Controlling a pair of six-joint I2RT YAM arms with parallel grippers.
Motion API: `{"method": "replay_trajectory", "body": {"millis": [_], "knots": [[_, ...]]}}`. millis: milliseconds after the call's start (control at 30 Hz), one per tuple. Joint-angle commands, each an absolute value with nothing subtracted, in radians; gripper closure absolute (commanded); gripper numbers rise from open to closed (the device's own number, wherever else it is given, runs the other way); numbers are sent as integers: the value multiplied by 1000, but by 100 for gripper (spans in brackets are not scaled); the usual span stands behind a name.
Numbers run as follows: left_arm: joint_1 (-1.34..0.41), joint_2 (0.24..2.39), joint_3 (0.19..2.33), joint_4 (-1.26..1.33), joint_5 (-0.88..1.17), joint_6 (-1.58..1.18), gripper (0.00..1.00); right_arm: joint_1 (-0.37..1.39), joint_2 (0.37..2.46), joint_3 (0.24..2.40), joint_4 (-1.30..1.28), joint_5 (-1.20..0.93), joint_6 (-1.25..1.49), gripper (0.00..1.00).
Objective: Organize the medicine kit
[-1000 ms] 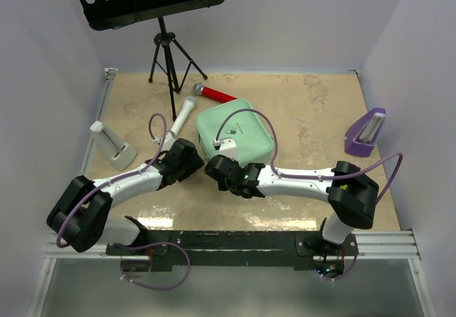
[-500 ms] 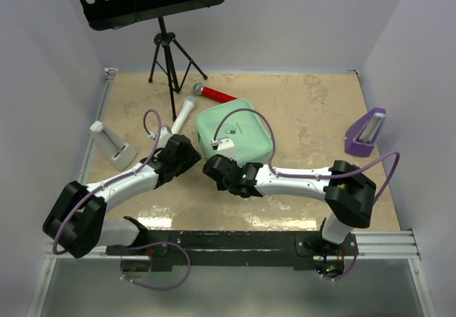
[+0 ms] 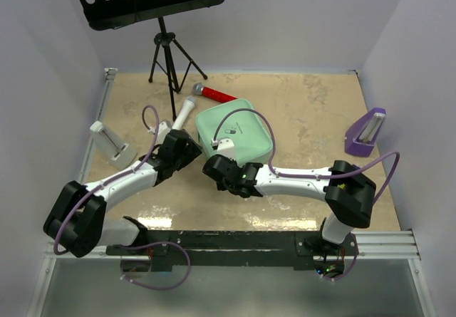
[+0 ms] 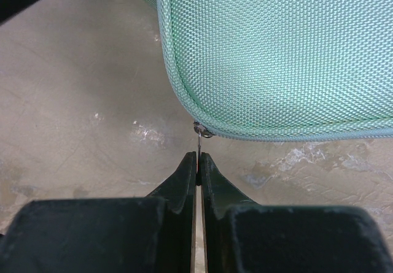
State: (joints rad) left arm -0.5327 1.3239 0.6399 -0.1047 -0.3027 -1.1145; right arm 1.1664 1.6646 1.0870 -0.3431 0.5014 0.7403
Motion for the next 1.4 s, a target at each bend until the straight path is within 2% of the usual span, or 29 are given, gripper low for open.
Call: {"method": "replay_trajectory", "body": {"millis": [0, 300, 400, 500, 733, 967, 1367], "knots": [[-529, 1273, 632, -28, -282, -1095, 29, 1173, 1661, 1126, -298, 497, 738, 100], [-528, 1382, 640, 32, -241, -1069, 32, 1173, 1661, 1132, -302, 497, 738, 100], [-529, 1407, 632, 51, -239, -1060, 38, 1173, 1661, 1140, -302, 495, 733, 100], [-528, 1440, 643, 67, -238, -1028, 53, 1173, 1667, 1146, -307, 497, 730, 100], [-448, 1561, 747, -61, -212, -931, 100, 1173, 1631, 1066, -356, 520, 759, 100], [-430, 1618, 859, -144, -225, -738, 100, 1125, 1545, 930, -408, 561, 828, 100], [-425, 1706, 939, -167, -192, -483, 100, 775, 1324, 730, -279, 442, 857, 100]]}}
